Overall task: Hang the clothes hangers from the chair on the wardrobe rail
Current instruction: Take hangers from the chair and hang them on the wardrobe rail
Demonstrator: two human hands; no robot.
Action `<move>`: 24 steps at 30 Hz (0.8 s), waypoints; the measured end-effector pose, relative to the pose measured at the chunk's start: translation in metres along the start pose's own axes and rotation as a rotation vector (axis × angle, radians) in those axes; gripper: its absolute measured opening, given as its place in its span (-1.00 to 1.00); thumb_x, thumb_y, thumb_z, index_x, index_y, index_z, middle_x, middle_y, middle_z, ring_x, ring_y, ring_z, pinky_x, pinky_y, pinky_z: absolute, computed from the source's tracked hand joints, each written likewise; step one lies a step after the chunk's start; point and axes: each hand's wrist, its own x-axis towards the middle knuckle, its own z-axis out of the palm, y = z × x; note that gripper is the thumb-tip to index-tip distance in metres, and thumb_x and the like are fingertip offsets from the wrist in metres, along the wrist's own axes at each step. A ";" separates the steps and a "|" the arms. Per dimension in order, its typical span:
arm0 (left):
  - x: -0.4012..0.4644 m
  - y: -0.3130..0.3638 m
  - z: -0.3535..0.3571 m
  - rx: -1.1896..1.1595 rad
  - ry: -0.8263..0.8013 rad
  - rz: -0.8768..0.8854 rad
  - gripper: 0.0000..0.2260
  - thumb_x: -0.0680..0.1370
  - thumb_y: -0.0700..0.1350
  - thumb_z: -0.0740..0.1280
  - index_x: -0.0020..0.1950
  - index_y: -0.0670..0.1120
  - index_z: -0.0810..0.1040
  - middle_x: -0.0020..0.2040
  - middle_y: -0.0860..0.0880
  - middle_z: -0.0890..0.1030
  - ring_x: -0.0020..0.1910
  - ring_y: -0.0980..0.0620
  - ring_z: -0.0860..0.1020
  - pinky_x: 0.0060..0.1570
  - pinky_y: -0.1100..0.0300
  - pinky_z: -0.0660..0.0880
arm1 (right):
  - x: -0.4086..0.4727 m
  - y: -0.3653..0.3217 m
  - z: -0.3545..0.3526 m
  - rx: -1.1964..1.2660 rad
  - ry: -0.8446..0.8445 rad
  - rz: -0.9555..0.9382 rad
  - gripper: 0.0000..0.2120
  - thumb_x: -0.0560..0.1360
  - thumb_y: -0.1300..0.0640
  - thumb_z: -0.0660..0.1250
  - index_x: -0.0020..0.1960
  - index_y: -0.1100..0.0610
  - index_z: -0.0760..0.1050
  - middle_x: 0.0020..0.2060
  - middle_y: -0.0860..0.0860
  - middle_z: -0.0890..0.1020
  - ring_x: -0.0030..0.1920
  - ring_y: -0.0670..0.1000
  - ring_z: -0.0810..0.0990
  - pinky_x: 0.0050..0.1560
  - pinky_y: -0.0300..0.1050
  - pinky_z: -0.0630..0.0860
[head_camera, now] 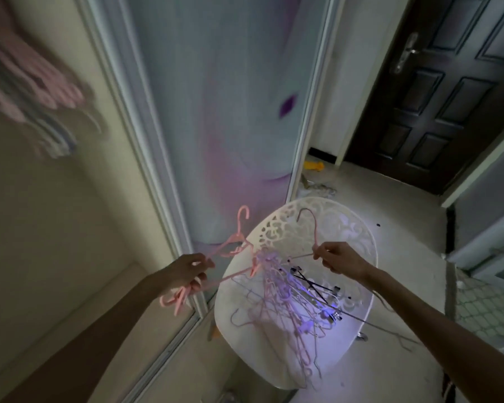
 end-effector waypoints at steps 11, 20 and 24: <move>-0.161 -0.055 -0.041 -0.174 0.304 -0.168 -0.67 0.60 0.05 0.20 -0.26 -0.11 0.51 -0.33 -0.01 0.53 -0.43 0.07 0.45 -0.39 0.27 0.45 | -0.047 -0.097 0.088 -0.226 -0.217 -0.336 -0.70 0.57 0.17 0.23 -0.33 0.11 0.49 -0.73 -0.08 0.42 -0.69 -0.17 0.33 -0.53 -0.32 0.28; -0.267 -0.093 -0.126 -0.443 0.686 -0.148 -0.75 0.60 -0.07 0.18 -0.20 -0.08 0.55 -0.35 -0.01 0.55 -0.47 0.09 0.47 -0.38 0.27 0.45 | -0.085 -0.230 0.193 -0.329 -0.373 -0.565 -0.71 0.58 0.11 0.21 -0.29 0.07 0.53 -0.61 -0.07 0.48 -0.57 -0.14 0.41 -0.50 -0.32 0.35; -0.295 -0.094 -0.165 -0.563 0.804 -0.110 -0.74 0.61 -0.12 0.17 -0.24 -0.12 0.50 -0.35 -0.02 0.52 -0.69 0.20 0.45 -0.53 0.30 0.47 | -0.094 -0.279 0.236 -0.339 -0.342 -0.619 -0.71 0.56 0.06 0.21 -0.28 0.08 0.55 -0.54 -0.02 0.49 -0.58 -0.12 0.39 -0.44 -0.24 0.36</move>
